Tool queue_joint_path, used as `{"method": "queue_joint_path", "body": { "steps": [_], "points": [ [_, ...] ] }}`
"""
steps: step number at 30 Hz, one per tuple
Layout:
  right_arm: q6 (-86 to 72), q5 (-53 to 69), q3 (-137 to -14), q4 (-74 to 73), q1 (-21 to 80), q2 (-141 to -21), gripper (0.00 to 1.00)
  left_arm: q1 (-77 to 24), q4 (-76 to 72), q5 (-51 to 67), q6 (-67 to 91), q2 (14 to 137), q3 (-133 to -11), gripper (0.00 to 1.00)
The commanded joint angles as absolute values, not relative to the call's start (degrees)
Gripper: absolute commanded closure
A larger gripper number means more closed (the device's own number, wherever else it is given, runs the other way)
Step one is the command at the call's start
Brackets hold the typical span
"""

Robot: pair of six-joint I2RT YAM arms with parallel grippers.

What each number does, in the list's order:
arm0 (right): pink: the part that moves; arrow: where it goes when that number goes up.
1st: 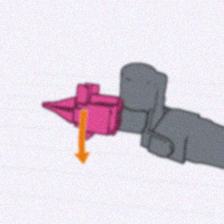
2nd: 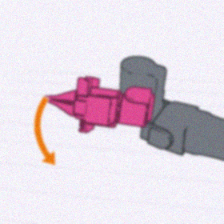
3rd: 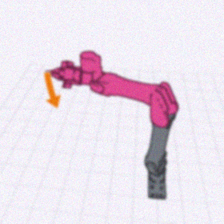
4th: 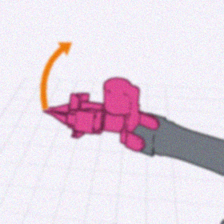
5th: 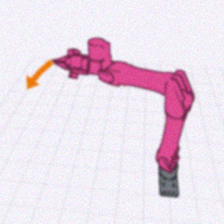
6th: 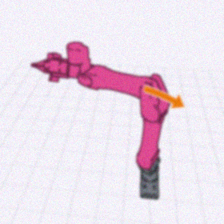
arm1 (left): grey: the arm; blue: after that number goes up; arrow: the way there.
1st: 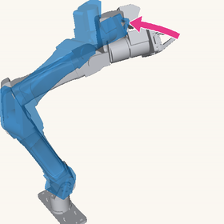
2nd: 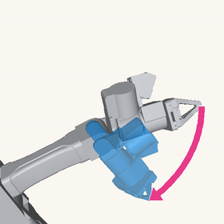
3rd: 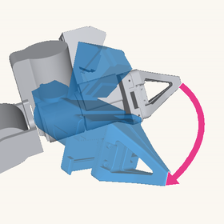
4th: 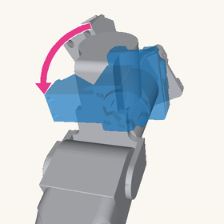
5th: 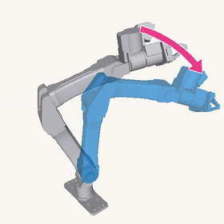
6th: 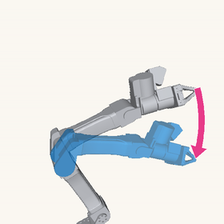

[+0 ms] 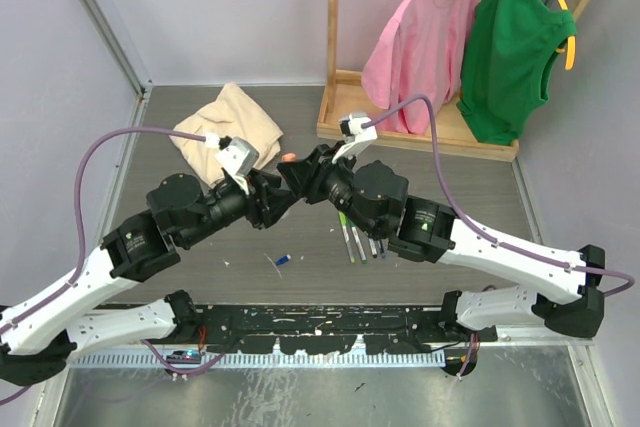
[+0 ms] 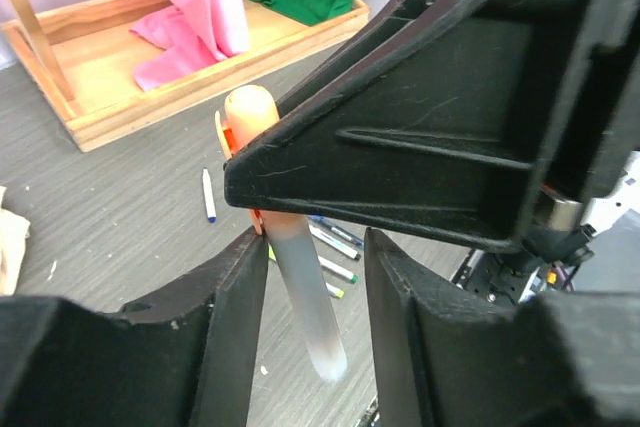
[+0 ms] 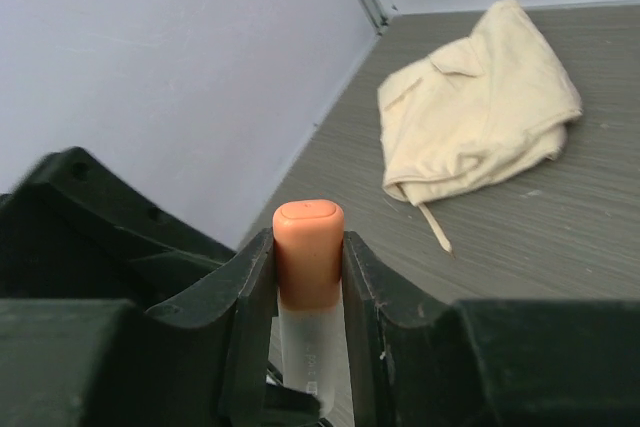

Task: Insert the pens into the pen caps
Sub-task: Insert the pen cap onto the pen, then place the pen at the center of the board.

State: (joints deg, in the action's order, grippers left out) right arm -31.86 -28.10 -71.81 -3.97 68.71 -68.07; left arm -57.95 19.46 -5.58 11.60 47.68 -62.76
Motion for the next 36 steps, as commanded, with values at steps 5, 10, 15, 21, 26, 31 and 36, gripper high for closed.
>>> {"method": "queue_joint_path", "body": {
  "steps": [5,10,15,21,26,31,36],
  "points": [
    [-30.93,-33.08,-66.81,-14.72,65.57,-65.28,1.00,-58.29,21.21,-7.03,15.82,41.82,-58.47,0.50],
    [-32.02,-35.60,-63.15,-19.61,64.97,-66.04,1.00,-58.15,28.74,-17.11,18.59,39.87,-57.04,0.49],
    [-33.71,-34.29,-61.25,-21.96,64.87,-69.37,1.00,-52.37,37.60,-17.85,21.08,42.22,-57.73,0.49],
    [-34.72,-30.64,-64.67,-27.46,63.83,-77.71,1.00,-33.61,38.03,-0.06,21.94,42.47,-53.99,0.50],
    [-34.80,-24.82,-67.25,-31.34,61.63,-84.91,0.99,-31.53,39.54,-0.81,20.02,39.37,-51.88,0.49],
    [-34.94,-22.28,-67.74,-32.57,59.46,-90.40,0.98,-31.58,40.27,-2.62,19.90,35.31,-49.06,0.47],
    [-35.00,-22.28,-67.79,-32.74,57.37,-95.00,0.97,-31.55,41.45,-2.42,20.51,33.02,-46.45,0.47]
  ]
}}
